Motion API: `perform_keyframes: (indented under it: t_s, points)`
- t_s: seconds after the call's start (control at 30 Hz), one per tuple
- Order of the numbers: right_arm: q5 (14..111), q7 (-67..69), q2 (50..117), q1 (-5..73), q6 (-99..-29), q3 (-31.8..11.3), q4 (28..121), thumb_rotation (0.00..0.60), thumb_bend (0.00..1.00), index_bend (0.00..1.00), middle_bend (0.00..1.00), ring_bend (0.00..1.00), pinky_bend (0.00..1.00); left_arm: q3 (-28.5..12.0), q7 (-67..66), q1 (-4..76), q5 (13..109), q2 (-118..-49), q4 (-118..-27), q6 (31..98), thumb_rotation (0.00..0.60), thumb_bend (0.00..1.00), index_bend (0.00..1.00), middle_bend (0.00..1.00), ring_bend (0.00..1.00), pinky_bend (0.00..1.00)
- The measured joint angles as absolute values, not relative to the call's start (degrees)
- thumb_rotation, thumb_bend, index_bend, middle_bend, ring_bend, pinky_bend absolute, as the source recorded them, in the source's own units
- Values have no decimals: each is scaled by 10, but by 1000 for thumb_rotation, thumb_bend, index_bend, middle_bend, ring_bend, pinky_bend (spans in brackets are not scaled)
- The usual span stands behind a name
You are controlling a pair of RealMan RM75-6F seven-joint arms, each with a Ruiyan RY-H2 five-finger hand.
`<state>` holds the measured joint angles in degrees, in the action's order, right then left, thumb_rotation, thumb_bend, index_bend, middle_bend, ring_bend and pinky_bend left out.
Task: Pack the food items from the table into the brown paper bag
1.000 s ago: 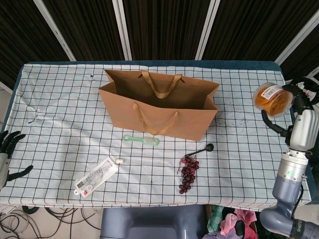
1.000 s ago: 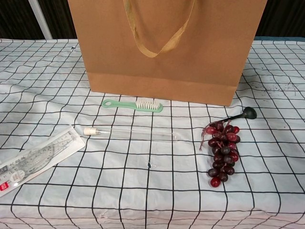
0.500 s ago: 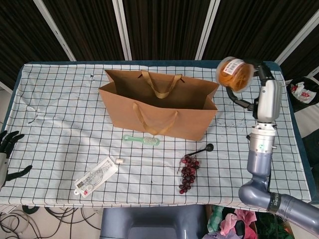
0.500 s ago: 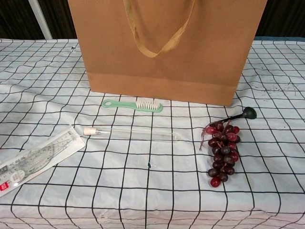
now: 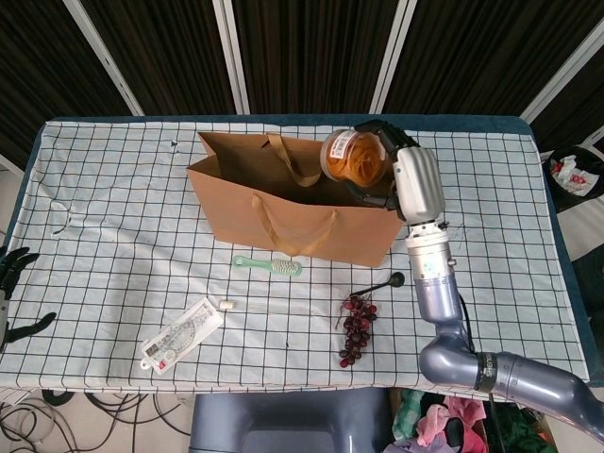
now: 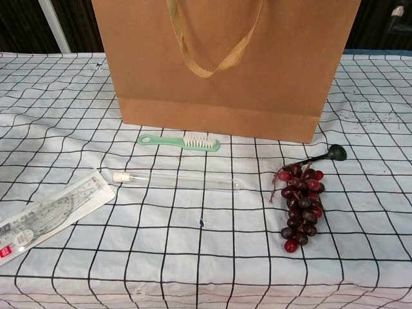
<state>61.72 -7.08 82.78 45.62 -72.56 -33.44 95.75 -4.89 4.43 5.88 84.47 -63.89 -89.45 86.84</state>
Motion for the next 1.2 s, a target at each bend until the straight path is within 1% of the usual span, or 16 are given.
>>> perform_keyframes:
  t_s: [0.13,0.2,0.3,0.4,0.5,0.73,0.93,1.07,1.2]
  points:
    - [609,-77,823,462,-703,-323,959,600,257,275,279,361,380,-50,47,59,844,-639,-893,869,600,68,172,114,9,53]
    - [603,-79,816,463,-692,-318,964,600,203,228,225,308,368,-50,47,59,844,-639,-893,869,600,68,172,114,9,53]
    - [592,-85,804,464,-679,-313,971,600,146,173,154,260,346,-49,46,59,844,-639,-894,867,600,68,172,114,9,53]
    - [582,-92,794,466,-673,-311,979,600,116,153,111,229,322,-49,42,59,844,-639,-895,866,600,68,171,113,9,53]
    - [576,-95,790,466,-673,-311,982,600,100,136,89,207,300,-48,40,60,844,-639,-895,865,600,68,171,113,9,53]
    - [569,-79,783,461,-686,-319,982,600,99,134,89,205,292,-49,38,60,843,-640,-896,865,600,68,171,113,9,53]
    - [582,-67,783,445,-745,-329,975,600,101,134,107,208,292,-49,37,60,842,-640,-895,865,600,68,171,113,9,53]
    - [588,-79,769,412,-798,-329,955,600,120,131,122,213,291,-49,36,60,844,-641,-895,864,600,69,171,113,9,53]
    - [581,-84,740,369,-807,-316,940,600,164,131,150,220,291,-46,36,61,846,-640,-898,862,600,68,171,113,9,53]
